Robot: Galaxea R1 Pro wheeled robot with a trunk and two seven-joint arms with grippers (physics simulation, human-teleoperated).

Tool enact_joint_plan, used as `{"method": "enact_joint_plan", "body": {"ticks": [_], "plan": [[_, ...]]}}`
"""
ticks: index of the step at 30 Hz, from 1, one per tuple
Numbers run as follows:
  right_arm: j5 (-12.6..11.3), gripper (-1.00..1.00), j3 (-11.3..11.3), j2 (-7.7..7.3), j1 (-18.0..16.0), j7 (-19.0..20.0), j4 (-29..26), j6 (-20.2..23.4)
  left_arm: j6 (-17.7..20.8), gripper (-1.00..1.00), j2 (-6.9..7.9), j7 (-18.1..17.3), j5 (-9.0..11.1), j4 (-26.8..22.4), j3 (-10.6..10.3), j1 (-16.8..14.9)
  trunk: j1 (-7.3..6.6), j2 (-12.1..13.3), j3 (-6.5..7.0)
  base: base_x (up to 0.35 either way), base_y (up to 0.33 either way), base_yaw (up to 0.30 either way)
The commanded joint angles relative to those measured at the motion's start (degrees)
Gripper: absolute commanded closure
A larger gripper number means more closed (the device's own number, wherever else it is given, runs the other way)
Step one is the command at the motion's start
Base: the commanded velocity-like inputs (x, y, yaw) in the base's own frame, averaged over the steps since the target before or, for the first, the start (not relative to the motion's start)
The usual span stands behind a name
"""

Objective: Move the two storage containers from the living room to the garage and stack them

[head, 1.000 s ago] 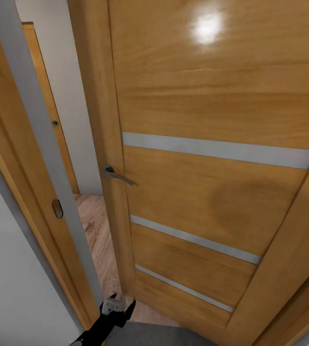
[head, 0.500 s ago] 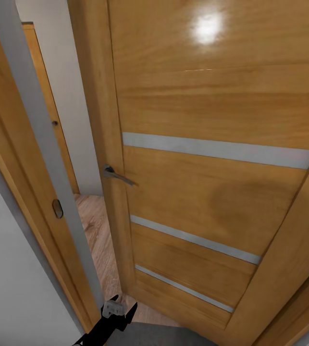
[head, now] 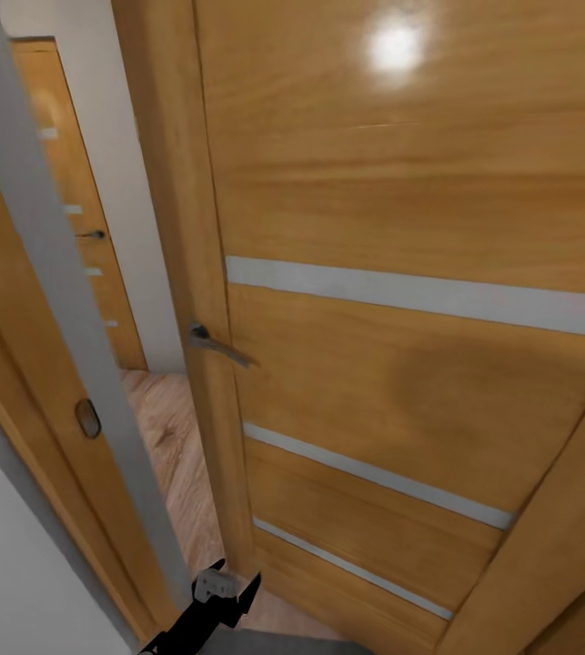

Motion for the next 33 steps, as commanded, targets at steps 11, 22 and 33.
{"method": "enact_joint_plan", "body": {"ticks": [11, 22, 33], "plan": [[-0.1, -1.0, 0.34, 0.0, -0.04, -0.38, 0.07, -0.14, -0.07, -1.0, 0.06, -0.12, 0.53, 0.06, -0.47, -0.05, 0.03, -0.03, -0.06, 0.191, 0.0, -0.006], [-0.11, -1.0, 0.28, 0.01, -0.04, -0.38, 0.07, -0.14, 0.0, -1.0, 0.08, -0.11, 0.54, 0.06, -0.47, -0.05, 0.03, -0.03, -0.06, 0.013, 0.0, -0.09], [-0.11, -1.0, 0.28, 0.01, -0.04, -0.38, 0.1, -0.14, 0.13, -1.0, 0.15, 0.0, 0.56, 0.06, -0.4, -0.05, 0.03, -0.03, -0.06, 0.001, 0.0, -0.009]]}}
